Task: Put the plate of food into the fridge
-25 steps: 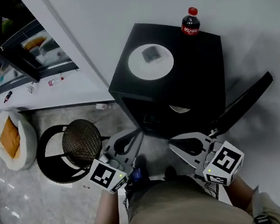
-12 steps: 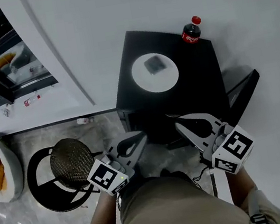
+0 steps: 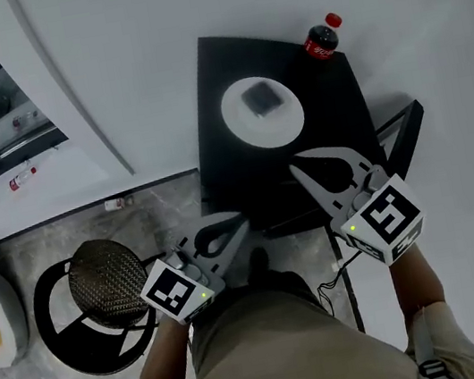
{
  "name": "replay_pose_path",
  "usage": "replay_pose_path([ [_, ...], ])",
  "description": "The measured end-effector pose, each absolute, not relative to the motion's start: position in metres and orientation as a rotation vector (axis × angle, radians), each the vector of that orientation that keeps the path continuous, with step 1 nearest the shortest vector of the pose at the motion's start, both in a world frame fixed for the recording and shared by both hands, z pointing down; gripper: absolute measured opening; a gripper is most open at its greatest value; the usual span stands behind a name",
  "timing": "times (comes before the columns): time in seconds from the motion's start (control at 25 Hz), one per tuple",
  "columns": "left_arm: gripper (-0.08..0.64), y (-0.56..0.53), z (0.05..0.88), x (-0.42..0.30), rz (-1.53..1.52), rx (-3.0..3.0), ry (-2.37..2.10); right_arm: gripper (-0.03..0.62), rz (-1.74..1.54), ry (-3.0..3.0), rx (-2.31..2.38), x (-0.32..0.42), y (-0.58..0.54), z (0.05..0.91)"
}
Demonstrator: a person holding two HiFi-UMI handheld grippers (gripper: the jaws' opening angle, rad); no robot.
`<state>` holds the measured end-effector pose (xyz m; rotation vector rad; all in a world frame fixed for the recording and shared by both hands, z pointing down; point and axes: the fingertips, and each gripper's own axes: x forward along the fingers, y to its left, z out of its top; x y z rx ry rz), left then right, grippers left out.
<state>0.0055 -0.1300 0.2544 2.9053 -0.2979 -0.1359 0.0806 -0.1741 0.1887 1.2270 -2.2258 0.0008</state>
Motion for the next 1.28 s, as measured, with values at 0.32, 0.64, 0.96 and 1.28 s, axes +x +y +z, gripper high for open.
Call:
replay_pose_path([
  [0.32, 0.012, -0.134, 0.262, 0.019, -0.087, 2.893, -0.273, 0.023, -0.088, -2.14, 1.26, 0.091, -0.206, 0.193],
  [0.64, 0.012, -0.14, 0.27, 0.024, -0.044, 2.881, -0.279, 0.168, 0.099, -2.162, 1.05, 0.086, -0.217, 0.222],
  [0.96, 0.012, -0.139, 0.274, 0.026, -0.025, 2.88, -0.275, 0.17, 0.226, -2.079, 0.933, 0.094, -0.219, 0.241],
  [1.28, 0.012, -0.136, 0.28, 0.029, 0.005, 2.883, -0.252, 0.17, 0.249, -2.071, 0.929, 0.095, -0.218, 0.242],
])
